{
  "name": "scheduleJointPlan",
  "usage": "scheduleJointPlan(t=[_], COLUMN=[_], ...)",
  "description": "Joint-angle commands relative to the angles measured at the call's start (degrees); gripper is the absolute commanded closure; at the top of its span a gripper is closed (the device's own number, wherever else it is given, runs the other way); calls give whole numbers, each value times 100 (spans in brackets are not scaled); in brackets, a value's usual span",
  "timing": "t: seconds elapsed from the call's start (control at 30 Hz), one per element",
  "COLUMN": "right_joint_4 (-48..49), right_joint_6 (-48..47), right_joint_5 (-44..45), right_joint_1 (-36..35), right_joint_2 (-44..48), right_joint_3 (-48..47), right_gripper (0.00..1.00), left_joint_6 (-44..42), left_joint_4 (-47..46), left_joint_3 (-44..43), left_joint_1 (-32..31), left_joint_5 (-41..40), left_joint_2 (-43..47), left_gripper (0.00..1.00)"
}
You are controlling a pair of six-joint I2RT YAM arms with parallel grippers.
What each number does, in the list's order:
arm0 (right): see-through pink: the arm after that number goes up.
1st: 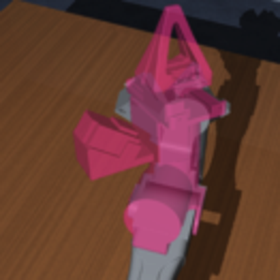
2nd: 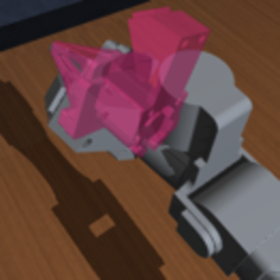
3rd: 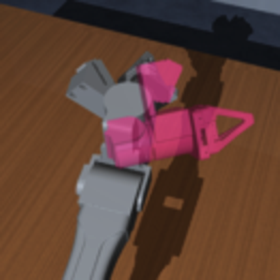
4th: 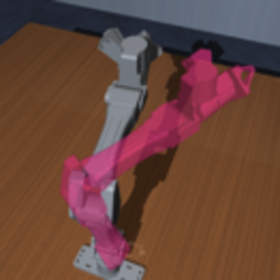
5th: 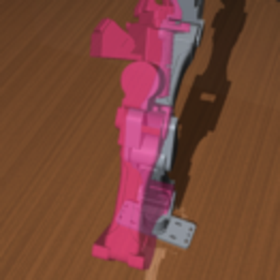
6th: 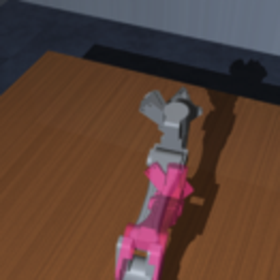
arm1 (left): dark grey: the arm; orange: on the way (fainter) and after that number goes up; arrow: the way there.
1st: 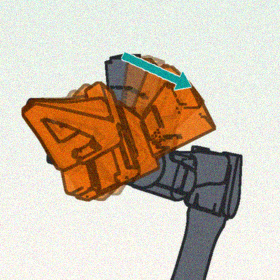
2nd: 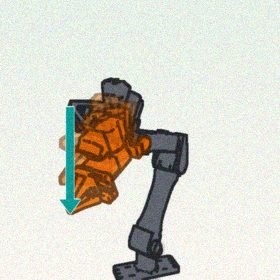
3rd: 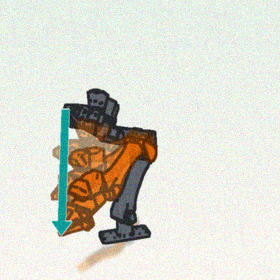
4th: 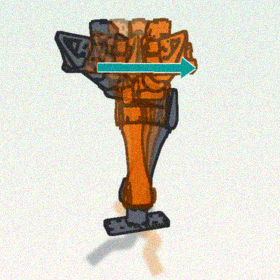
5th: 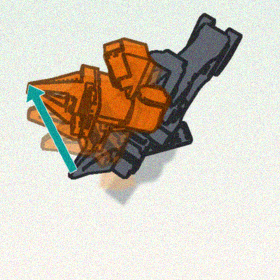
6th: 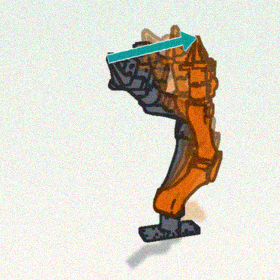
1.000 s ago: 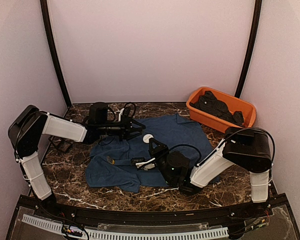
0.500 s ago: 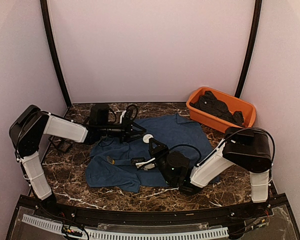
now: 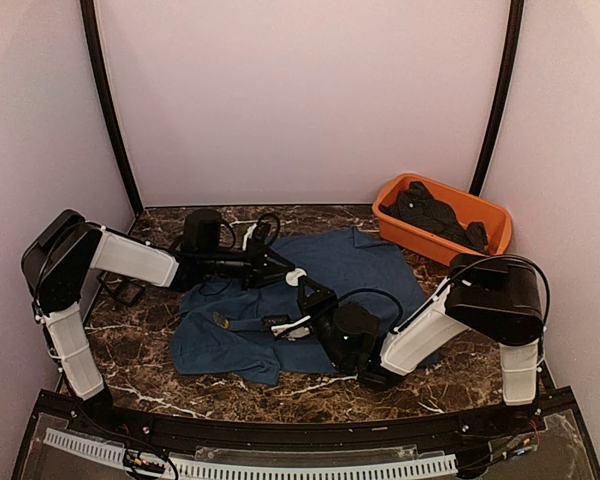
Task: Pin the brooch onto the clothing
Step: Pass from the right arm to the left
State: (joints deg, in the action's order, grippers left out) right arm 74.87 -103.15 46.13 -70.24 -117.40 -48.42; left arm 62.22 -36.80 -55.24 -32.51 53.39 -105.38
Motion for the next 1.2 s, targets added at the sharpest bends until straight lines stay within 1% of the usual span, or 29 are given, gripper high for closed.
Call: scheduleJointPlan(t=[0.0, 0.13, 0.23, 0.4, 0.43, 0.47, 0.5, 0.53, 0.57, 0.6, 0.67, 0.7, 0.73, 0.8, 0.87, 0.9, 0.97, 1.0, 1.03, 1.07, 1.1, 1.17], right_joint_4=[2330, 2329, 2330, 2330, 2330, 2330, 2330, 2330, 2330, 2330, 2330, 2318, 2150, 1402, 84, -886, -3075, -4326, -5297, -5937, -6235, -6393], right_joint_6=[76, 76, 68, 79, 114, 164, 235, 322, 413, 529, 798, 968, 1173, 2112, 3410, 4164, 6111, 7139, 8128, 8874, 9525, 10453], right_joint_5=[33, 36, 35, 56, 81, 120, 136, 136, 151, 188, 283, 340, 415, 544, 577, 500, 24, -543, -1232, -2067, -2814, -4209], right_joint_1=[-39, -38, -39, -40, -41, -35, -42, -39, -38, -34, -16, -9, 13, 72, 146, 191, 338, 472, 673, 930, 1220, 1740], right_joint_2=[153, 160, 169, 181, 183, 195, 216, 256, 313, 376, 562, 666, 802, 1223, 1722, 2035, 2698, 3042, 3356, 3615, 3824, 4103], right_joint_3=[-18, -19, -11, -22, -43, -66, -84, -88, -88, -107, -124, -107, -76, 28, 121, 127, -78, -250, -413, -488, -478, -363], right_gripper=[100, 100, 100, 100, 96, 79, 59, 45, 33, 23, 6, 2, 1, 1, 1, 1, 1, 1, 1, 1, 1, 1], left_joint_6=[41, 85, 142, 200, 240, 279, 380, 432, 548, 672, 805, 825, 818, 759, 710, 685, 564, 432, 335, 115, -162, -552], left_joint_4=[-289, -358, -439, -545, -642, -718, -960, -1092, -1341, -1516, -2154, -2287, -2477, -2640, -2655, -2625, -2485, -2364, -2269, -2017, -1777, -1516], left_joint_3=[54, 63, 68, 90, 110, 119, 152, 166, 195, 214, 268, 299, 316, 316, 274, 241, 156, 137, 119, 84, 71, 111], left_joint_1=[-65, -79, -88, -89, -89, -89, -89, -82, -81, -74, -48, -17, 0, 55, 101, 121, 138, 139, 140, 140, 140, 140], left_joint_5=[214, 219, 223, 209, 199, 190, 161, 140, 94, 63, -30, -127, -175, -352, -449, -464, -531, -612, -660, -783, -850, -1109], left_joint_2=[-29, -50, -65, -61, -61, -61, -61, -61, -61, -57, -23, -7, 34, 91, 130, 144, 208, 290, 334, 457, 598, 817], left_gripper=[77, 86, 98, 99, 99, 99, 99, 99, 99, 99, 99, 99, 99, 99, 99, 99, 99, 99, 99, 99, 99, 99])
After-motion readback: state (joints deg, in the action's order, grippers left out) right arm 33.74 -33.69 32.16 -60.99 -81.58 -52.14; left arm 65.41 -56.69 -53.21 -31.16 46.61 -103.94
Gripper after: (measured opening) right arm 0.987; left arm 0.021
